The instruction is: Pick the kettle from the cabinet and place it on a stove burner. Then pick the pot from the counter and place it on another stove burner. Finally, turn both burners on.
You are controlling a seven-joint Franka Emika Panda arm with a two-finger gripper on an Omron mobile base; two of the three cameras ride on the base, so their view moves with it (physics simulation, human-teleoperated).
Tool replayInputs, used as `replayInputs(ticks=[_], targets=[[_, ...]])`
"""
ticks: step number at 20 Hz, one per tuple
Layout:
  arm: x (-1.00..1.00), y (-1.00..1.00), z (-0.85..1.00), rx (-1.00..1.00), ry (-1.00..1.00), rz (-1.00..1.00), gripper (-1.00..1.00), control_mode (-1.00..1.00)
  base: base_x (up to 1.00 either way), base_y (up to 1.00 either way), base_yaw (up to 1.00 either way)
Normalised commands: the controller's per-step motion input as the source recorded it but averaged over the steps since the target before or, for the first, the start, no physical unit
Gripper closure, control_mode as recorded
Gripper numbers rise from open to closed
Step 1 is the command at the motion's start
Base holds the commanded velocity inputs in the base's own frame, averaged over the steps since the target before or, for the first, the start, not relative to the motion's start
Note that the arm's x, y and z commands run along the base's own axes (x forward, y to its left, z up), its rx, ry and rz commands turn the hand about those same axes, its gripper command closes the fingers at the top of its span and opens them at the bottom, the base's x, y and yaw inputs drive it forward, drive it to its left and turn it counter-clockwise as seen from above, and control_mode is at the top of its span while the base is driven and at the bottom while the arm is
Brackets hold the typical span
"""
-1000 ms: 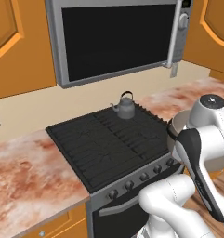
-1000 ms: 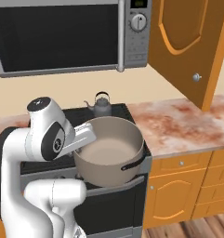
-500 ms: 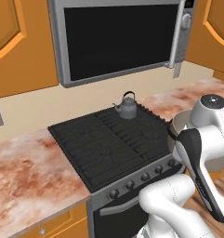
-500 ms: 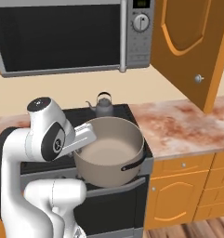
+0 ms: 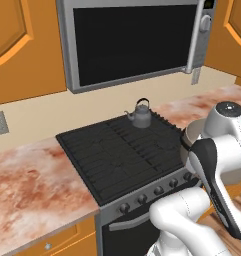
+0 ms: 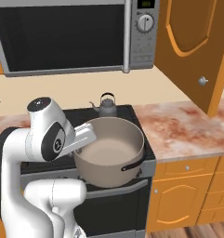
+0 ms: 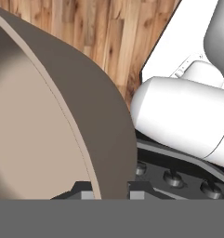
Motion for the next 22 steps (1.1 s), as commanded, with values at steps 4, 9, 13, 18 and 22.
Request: replayInputs(ticks=[4,9,13,18,22], targets=[[0.0,0.0,0.0,0.0,0.0,0.0,1.0,1.0,0.25,0.0,0.03],[0.07,0.01,0.0,0.0,0.0,0.0,1.0,-1.0,0.08,0.01,0.0],[0.0,0.0,0.0,0.0,0.0,0.0,1.0,-1.0,0.0,0.0,0.0],[0.09,0.0,0.0,0.0,0.0,0.0,1.0,-1.0,0.0,0.0,0.0],[0.33,-0.03,0.0,0.0,0.0,0.02,1.0,-1.0,0.0,0.0,0.0]])
